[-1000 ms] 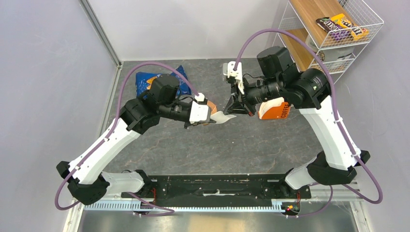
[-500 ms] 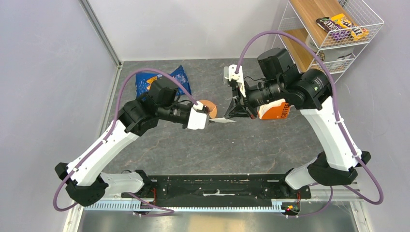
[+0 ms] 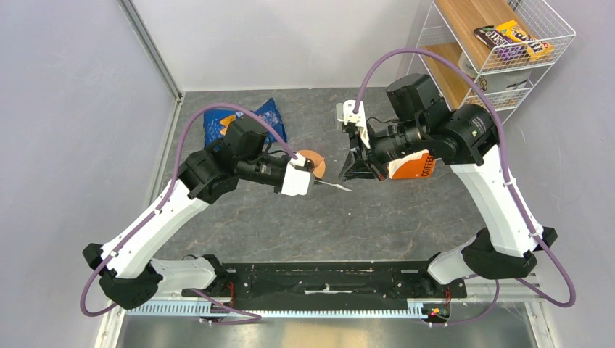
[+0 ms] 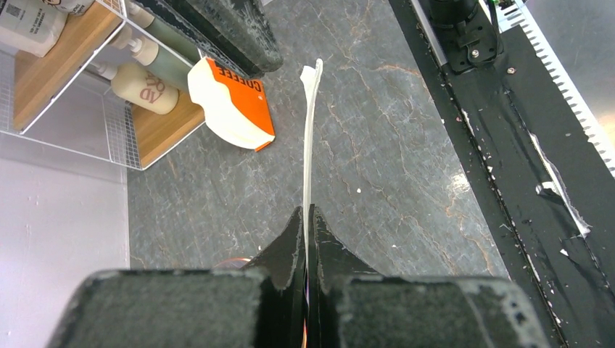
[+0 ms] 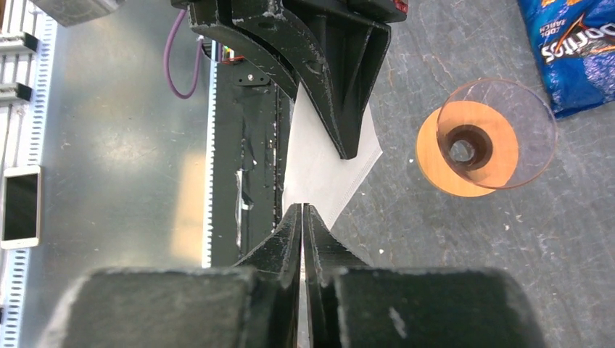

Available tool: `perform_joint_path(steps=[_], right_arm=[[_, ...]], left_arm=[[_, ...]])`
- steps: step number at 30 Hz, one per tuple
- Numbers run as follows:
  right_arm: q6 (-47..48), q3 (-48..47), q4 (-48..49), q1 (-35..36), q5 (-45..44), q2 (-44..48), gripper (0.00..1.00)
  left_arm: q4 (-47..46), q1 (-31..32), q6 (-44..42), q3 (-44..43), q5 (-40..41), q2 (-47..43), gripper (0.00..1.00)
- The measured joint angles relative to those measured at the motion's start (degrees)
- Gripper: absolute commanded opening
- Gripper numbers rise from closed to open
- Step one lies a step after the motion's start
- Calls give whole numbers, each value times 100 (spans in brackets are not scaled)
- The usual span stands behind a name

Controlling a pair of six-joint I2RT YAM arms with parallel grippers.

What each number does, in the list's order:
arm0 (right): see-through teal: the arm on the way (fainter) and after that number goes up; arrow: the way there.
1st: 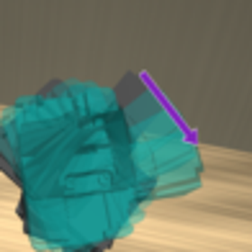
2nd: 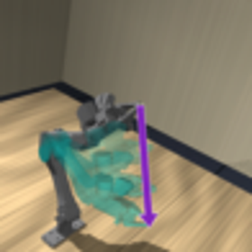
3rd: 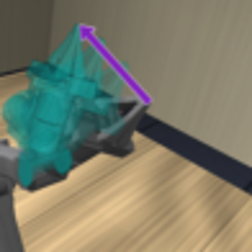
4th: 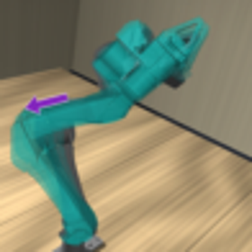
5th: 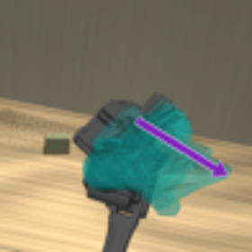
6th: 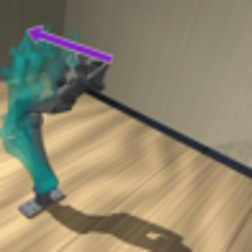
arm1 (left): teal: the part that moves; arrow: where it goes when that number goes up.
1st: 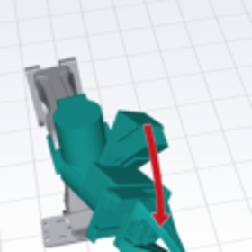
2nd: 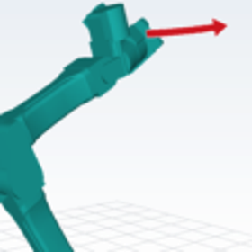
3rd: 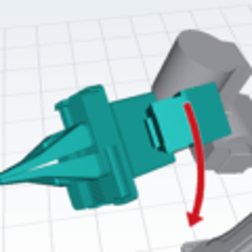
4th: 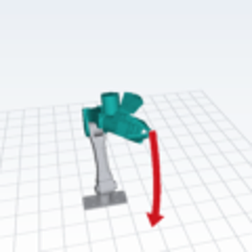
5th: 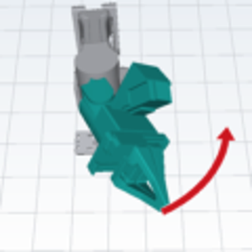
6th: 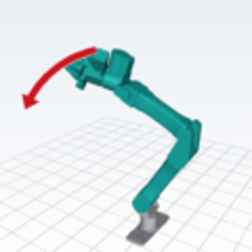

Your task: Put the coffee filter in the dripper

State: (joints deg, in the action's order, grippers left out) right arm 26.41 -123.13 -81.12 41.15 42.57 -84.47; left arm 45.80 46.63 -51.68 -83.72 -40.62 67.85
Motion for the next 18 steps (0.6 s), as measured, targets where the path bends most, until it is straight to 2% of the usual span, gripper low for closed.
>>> perform_joint_path(steps=[2, 4, 8, 11, 18], right_arm=[[13, 0, -7, 0, 2, 0, 31], [35, -2, -28, 0, 15, 0, 33], [68, -2, -144, 0, 175, 22, 32], [72, -2, -297, 17, 286, 31, 26], [66, -87, -540, 37, 348, -164, 30]], left_arm=[[0, 0, 0, 0, 0, 2, 2], [2, 0, -2, 0, 2, 2, 2], [50, 0, -2, 0, 0, 2, 2], [70, 0, -4, 0, 0, 2, 2], [151, 22, -37, 0, 0, 2, 2]])
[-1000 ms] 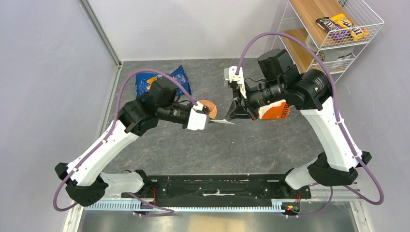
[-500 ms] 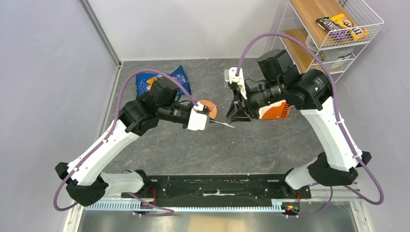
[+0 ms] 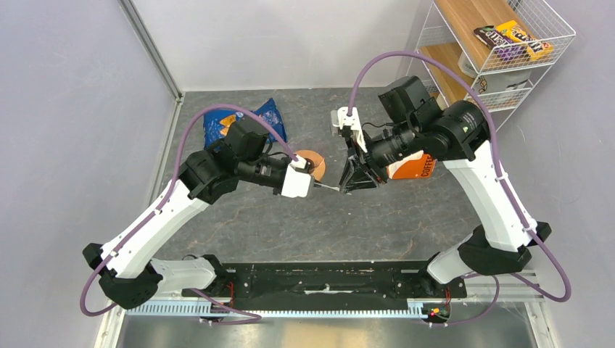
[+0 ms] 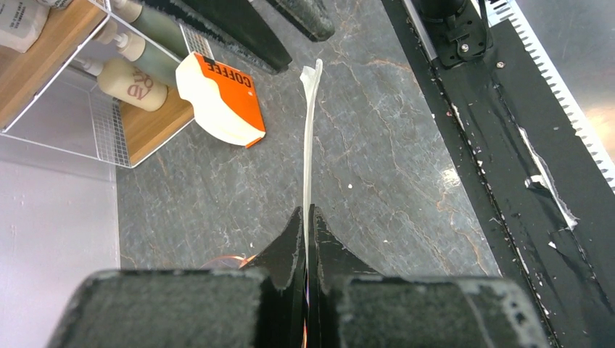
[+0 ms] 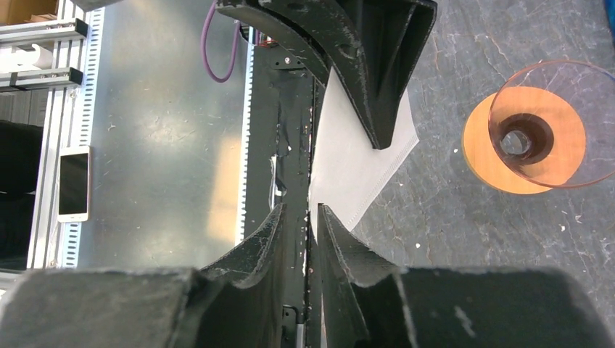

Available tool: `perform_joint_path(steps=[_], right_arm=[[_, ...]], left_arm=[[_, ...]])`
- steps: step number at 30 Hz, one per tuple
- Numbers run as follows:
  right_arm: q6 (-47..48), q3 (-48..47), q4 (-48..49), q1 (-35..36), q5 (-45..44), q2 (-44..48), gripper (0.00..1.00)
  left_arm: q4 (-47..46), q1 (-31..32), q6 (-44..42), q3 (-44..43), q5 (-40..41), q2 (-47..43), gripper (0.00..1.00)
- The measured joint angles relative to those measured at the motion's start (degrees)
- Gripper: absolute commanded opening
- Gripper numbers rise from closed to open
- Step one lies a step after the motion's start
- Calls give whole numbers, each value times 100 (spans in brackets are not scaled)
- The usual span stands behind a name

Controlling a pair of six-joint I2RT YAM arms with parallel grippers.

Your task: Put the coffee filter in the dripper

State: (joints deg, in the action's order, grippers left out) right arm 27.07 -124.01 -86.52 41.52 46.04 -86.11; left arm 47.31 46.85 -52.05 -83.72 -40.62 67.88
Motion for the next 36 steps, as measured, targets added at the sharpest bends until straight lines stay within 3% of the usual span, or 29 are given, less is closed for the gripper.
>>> perform_joint_path(steps=[5, 25, 30, 36], right_arm=[[-33, -4, -17, 0, 0, -66, 34], [-92, -22, -20, 92, 46, -103, 24], [-90, -24, -20, 131, 39, -120, 19], [-90, -24, -22, 151, 39, -170, 4]], left_arm=[[39, 31, -55, 0, 0, 0, 2], [42, 87, -83, 0, 4, 2, 2], [42, 92, -83, 0, 4, 2, 2], [39, 92, -85, 0, 4, 2, 2]])
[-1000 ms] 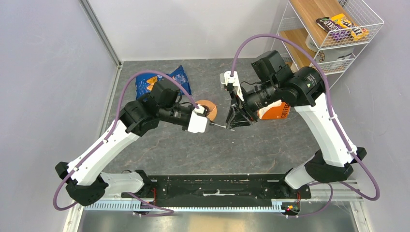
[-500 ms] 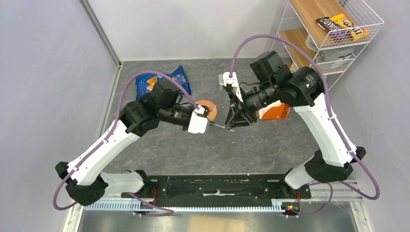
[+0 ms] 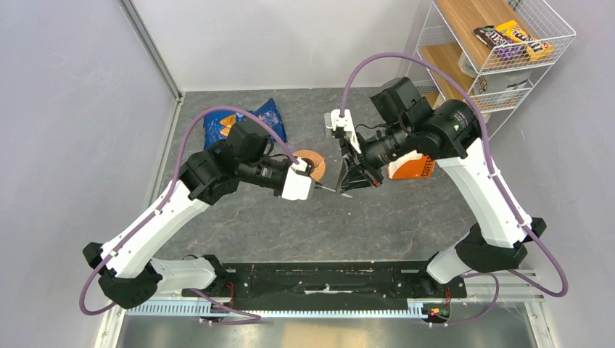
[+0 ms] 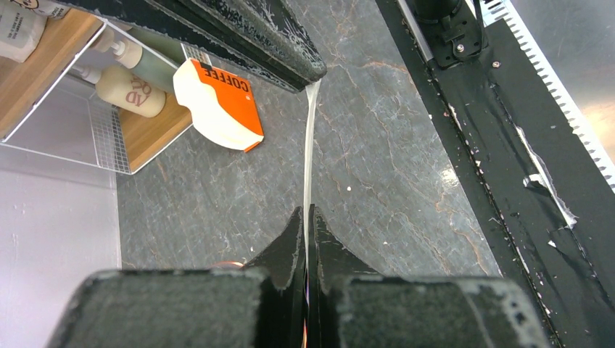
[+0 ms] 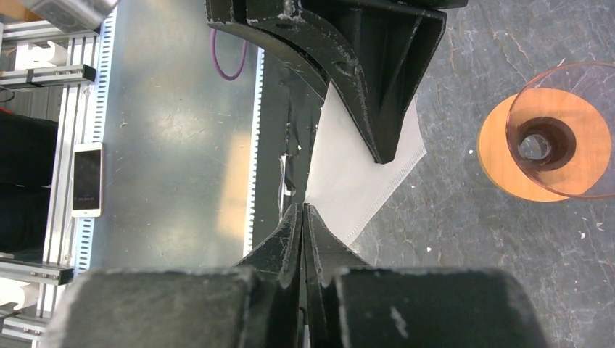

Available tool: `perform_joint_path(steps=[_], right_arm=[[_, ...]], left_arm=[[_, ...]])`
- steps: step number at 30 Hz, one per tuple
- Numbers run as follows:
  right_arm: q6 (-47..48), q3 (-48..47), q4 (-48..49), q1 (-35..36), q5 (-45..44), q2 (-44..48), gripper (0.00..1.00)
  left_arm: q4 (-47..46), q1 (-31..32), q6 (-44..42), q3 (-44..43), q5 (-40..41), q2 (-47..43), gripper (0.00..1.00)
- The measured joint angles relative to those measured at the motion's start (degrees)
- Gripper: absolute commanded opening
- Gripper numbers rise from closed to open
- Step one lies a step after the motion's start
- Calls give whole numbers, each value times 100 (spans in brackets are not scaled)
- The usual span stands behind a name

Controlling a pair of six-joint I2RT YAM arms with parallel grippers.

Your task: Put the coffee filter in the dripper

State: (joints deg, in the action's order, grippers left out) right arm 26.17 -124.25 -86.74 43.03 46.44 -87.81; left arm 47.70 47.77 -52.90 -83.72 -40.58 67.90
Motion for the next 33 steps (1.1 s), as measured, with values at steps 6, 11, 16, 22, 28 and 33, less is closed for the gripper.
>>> perform_joint_path(steps=[6, 11, 16, 22, 28, 33], right_arm=[[-2, 2, 0, 0, -22, -7, 0], [-2, 4, 0, 0, -28, -7, 0], [-22, 15, 9, 0, -92, -7, 0], [-85, 251, 225, 0, -407, 52, 0], [-103, 417, 404, 0, -577, 125, 0], [-85, 588, 540, 0, -625, 258, 0]], left_arm=[[2, 0, -17, 0, 0, 0, 2], [2, 57, -129, 0, 2, -2, 2], [2, 170, -256, 0, 9, -2, 2], [2, 199, -249, 0, 9, -2, 2], [-138, 199, -22, 7, 103, -2, 2], [-262, 199, 245, 24, 170, 2, 2]])
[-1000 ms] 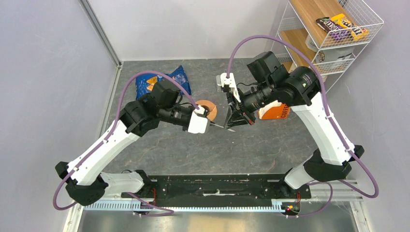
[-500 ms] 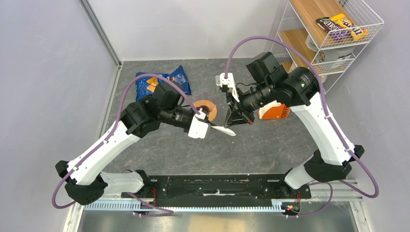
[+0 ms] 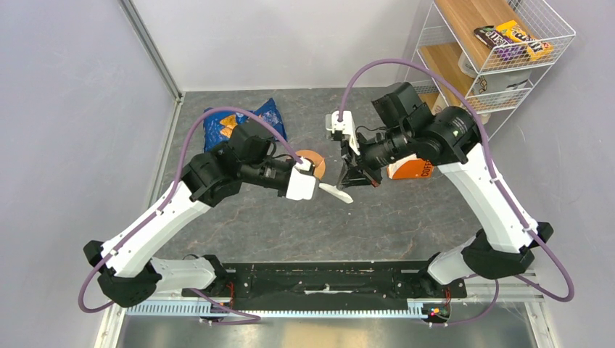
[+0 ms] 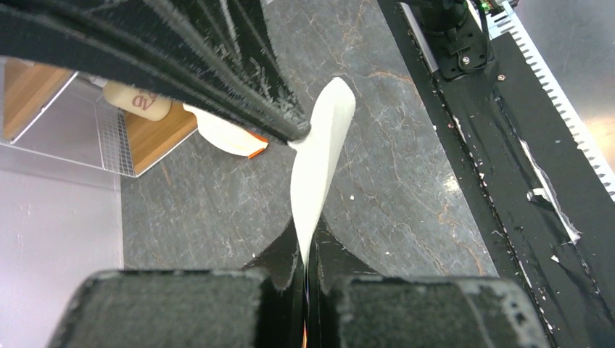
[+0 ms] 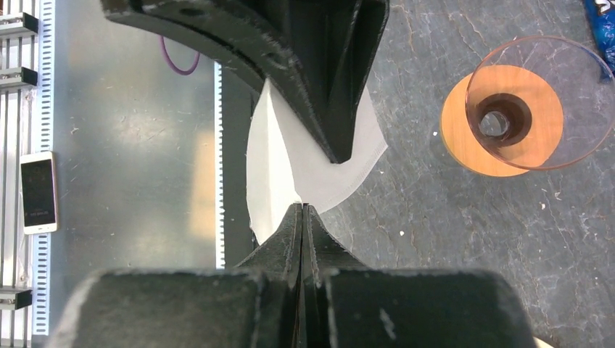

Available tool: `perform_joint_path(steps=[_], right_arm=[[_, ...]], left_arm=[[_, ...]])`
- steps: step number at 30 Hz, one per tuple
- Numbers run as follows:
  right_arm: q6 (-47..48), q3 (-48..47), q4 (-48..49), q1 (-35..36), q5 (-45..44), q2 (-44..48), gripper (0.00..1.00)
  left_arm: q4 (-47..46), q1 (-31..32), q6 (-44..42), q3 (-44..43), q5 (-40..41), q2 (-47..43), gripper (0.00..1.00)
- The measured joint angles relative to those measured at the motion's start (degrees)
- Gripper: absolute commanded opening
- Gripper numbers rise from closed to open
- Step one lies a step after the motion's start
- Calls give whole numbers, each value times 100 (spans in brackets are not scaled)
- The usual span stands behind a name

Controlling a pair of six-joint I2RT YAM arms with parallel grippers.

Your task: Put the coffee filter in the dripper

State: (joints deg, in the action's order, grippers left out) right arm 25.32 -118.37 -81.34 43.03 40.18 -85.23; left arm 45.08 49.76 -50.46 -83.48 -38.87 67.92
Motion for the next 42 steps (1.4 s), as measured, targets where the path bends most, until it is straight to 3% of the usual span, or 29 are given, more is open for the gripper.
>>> perform_joint_path(steps=[14, 42], right_arm=[[20, 125, 33, 0, 70, 179, 0], [42, 125, 120, 0, 219, -28, 0]], left_arm=[[-192, 0, 586, 0, 304, 68, 2], [-490, 0, 798, 164, 431, -24, 2]])
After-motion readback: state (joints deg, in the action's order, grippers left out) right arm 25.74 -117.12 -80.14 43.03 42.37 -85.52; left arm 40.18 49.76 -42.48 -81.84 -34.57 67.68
